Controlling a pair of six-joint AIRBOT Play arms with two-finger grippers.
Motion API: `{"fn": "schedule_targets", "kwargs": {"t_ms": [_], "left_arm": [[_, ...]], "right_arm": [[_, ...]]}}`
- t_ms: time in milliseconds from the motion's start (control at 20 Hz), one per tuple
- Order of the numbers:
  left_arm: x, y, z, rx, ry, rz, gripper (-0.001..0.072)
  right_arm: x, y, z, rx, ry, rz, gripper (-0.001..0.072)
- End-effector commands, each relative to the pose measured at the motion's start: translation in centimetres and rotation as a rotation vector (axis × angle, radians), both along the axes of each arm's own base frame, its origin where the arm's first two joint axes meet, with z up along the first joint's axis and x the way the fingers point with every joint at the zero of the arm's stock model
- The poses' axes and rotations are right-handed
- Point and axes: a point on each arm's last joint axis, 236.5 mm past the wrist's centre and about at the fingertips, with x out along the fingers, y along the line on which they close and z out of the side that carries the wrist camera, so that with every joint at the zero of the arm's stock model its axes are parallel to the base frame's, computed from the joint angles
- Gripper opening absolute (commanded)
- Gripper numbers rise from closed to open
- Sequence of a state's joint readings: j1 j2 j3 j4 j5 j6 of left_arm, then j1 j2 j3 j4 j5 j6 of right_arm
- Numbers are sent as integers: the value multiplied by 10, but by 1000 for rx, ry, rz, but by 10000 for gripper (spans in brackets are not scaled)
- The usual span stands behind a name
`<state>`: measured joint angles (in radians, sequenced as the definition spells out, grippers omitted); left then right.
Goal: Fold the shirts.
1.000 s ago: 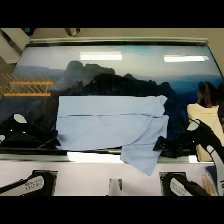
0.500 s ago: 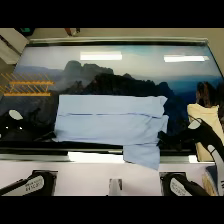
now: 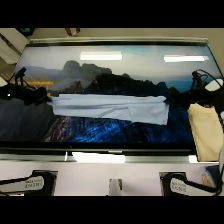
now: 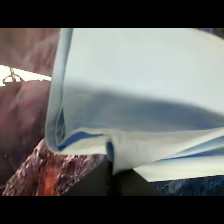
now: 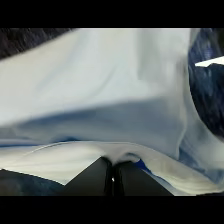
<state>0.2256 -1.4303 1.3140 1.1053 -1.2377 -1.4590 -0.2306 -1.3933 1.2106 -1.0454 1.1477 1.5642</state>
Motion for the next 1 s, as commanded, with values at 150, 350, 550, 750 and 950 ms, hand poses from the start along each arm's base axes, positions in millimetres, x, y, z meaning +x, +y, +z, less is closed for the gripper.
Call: {"fn": "schedule_targets", "kwargs": {"t_ms": [150, 350, 550, 750, 950], "left_arm": [[60, -15, -35, -48, 72, 49, 51], [47, -16, -59, -63, 163, 26, 720], [37, 4, -30, -70, 177, -8, 720], [39, 0, 15, -58, 93, -21, 720], [34, -19, 61, -45, -13, -65, 720]], "right_arm": [[69, 17, -50, 31, 27, -8, 28], [58, 13, -52, -30, -8, 181, 688], [19, -54, -45, -121, 130, 163, 704], [-7, -27, -66, 23, 226, 213, 707], [-13, 8, -92, 45, 250, 307, 707]]}}
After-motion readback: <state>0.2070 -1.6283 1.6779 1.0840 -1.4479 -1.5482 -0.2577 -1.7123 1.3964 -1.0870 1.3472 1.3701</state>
